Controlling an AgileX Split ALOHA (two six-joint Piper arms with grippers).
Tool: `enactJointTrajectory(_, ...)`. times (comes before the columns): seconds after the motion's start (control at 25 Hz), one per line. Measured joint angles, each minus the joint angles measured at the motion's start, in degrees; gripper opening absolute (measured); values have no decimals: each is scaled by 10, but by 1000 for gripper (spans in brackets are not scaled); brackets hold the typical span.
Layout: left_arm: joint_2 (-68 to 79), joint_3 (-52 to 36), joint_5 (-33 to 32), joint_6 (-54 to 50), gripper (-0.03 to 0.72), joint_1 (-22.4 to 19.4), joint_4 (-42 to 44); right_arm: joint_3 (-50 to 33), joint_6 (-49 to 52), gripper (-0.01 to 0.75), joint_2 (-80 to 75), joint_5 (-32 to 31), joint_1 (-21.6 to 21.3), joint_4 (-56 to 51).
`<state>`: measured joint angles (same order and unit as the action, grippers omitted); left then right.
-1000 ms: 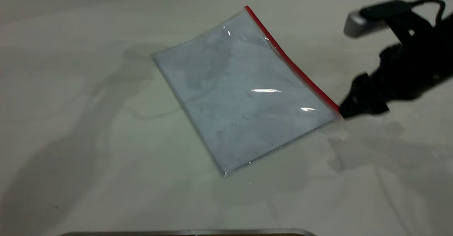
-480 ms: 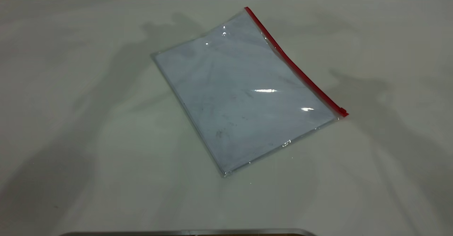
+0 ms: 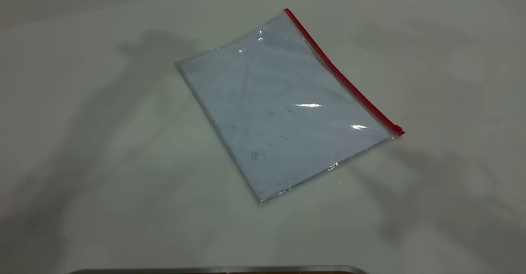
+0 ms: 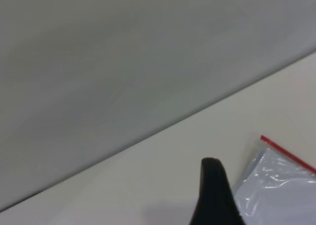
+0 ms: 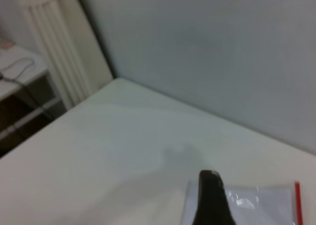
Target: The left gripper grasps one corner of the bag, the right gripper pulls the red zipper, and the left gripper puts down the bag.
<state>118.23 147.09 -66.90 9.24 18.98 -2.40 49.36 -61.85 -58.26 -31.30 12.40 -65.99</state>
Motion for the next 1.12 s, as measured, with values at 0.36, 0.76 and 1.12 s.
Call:
enactJointTrajectory(0.36, -244, -325, 0, -67, 569, 0, 2, 0, 319, 561, 259, -179, 0, 318)
enactJointTrajectory(0.76, -482, -683, 0, -100, 567, 0, 3, -10, 425, 561, 392, -322, 0, 441)
enactJointTrajectory(1.12, -638, -909, 0, -102, 567, 0, 8, -150, 426, 561, 443, -347, 0, 451)
